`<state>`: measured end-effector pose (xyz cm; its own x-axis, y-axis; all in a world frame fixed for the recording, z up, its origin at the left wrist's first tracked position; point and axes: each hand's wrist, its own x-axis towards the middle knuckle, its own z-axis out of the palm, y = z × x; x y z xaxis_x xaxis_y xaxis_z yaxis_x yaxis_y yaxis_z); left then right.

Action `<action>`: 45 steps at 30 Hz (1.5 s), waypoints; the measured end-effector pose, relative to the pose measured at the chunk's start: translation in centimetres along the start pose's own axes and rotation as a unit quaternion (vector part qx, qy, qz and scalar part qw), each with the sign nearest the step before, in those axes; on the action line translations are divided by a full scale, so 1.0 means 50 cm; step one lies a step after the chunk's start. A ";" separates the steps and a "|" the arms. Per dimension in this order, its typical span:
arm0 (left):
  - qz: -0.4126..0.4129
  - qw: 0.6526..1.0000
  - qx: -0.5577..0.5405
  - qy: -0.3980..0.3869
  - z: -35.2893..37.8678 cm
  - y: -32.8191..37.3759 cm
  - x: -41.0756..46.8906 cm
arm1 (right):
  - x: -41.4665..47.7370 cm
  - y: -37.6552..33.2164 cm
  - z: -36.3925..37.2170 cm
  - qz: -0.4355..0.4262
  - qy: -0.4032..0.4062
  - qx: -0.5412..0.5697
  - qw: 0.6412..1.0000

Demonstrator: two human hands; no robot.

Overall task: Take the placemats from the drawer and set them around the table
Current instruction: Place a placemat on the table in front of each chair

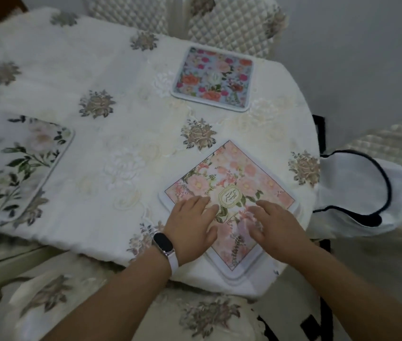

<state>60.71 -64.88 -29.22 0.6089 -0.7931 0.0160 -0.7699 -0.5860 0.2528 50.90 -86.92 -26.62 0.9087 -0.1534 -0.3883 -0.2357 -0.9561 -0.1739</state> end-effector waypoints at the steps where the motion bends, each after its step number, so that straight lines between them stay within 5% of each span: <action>1: -0.014 1.000 0.006 -0.005 0.002 0.013 0.001 | 0.012 0.014 0.003 -0.009 0.004 0.006 1.000; 13: -0.273 0.952 0.017 -0.138 0.032 0.111 0.018 | 0.099 0.174 -0.053 -0.067 0.029 0.031 0.997; 20: -0.493 0.862 -0.099 -0.064 0.061 0.152 0.014 | 0.159 0.224 -0.051 -0.060 0.015 0.068 0.996; 25: -0.526 0.829 -0.187 0.029 0.067 0.195 0.027 | 0.190 0.223 -0.045 -0.070 -0.030 0.076 0.994; 30: -0.619 0.710 -0.313 0.122 0.064 0.204 0.037 | 0.211 0.231 -0.032 -0.077 -0.043 0.112 0.990; 35: -0.672 0.545 -0.460 0.199 0.046 0.194 0.052 | 0.232 0.234 -0.049 -0.053 -0.047 0.190 0.979; 45: -0.661 0.554 -0.474 0.181 0.035 0.216 0.041 | 0.269 0.239 -0.053 -0.005 -0.062 0.290 0.955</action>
<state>53.30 -73.12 -28.14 0.6512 0.4094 -0.6390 0.7348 -0.1293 0.6659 61.21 -101.08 -31.52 0.8728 -0.0794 -0.4815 -0.4104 -0.6534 -0.6361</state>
